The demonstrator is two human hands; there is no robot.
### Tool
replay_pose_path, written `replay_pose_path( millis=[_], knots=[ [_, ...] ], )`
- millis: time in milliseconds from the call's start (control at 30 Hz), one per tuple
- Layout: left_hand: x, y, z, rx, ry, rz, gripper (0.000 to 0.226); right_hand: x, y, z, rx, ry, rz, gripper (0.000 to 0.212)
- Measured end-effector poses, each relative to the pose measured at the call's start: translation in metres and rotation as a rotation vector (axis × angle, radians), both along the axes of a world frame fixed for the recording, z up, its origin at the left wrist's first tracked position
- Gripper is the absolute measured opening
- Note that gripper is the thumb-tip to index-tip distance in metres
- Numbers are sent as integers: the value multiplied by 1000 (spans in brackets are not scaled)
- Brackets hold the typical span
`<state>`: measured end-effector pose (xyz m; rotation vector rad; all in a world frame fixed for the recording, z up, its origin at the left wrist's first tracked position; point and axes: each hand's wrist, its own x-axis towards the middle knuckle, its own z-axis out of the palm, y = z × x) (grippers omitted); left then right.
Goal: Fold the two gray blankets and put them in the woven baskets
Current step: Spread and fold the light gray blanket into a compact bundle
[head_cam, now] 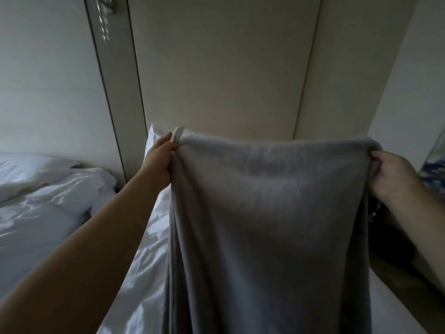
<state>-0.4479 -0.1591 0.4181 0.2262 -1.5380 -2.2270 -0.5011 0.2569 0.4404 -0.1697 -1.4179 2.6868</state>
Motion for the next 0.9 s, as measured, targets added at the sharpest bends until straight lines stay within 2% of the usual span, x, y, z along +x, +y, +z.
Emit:
replay_pose_path(
  millis=[67,167,200,333,467,533,600,667,767,833,900],
  knots=[
    [5,1,-53,-57,-128,89,42,6,9,-65,100,-137,40,29],
    [39,10,-178,-268,-521,125,23,42,20,-202,201,-457,179,47],
    [58,13,-225,-315,-647,86,17,61,24,-251,261,-599,199,50],
    [168,19,-391,-440,-1062,-66,24,169,42,-415,508,-1056,291,27],
    [275,24,-486,-522,-1350,-309,22,253,70,-493,630,-1320,363,29],
    [300,27,-504,-518,-1425,-380,20,264,80,-510,665,-1376,380,31],
    [304,29,-509,-472,-1442,-360,17,261,84,-521,656,-1409,341,28],
    [294,31,-511,-374,-1410,-308,16,246,80,-527,701,-1420,235,25],
    [262,37,-511,-300,-1340,-224,23,209,63,-530,877,-1345,141,18],
    [238,41,-512,-358,-1312,-176,29,186,46,-533,999,-1271,92,10],
    [216,43,-514,-459,-1270,-155,31,168,34,-542,1081,-1186,76,19]
  ],
)
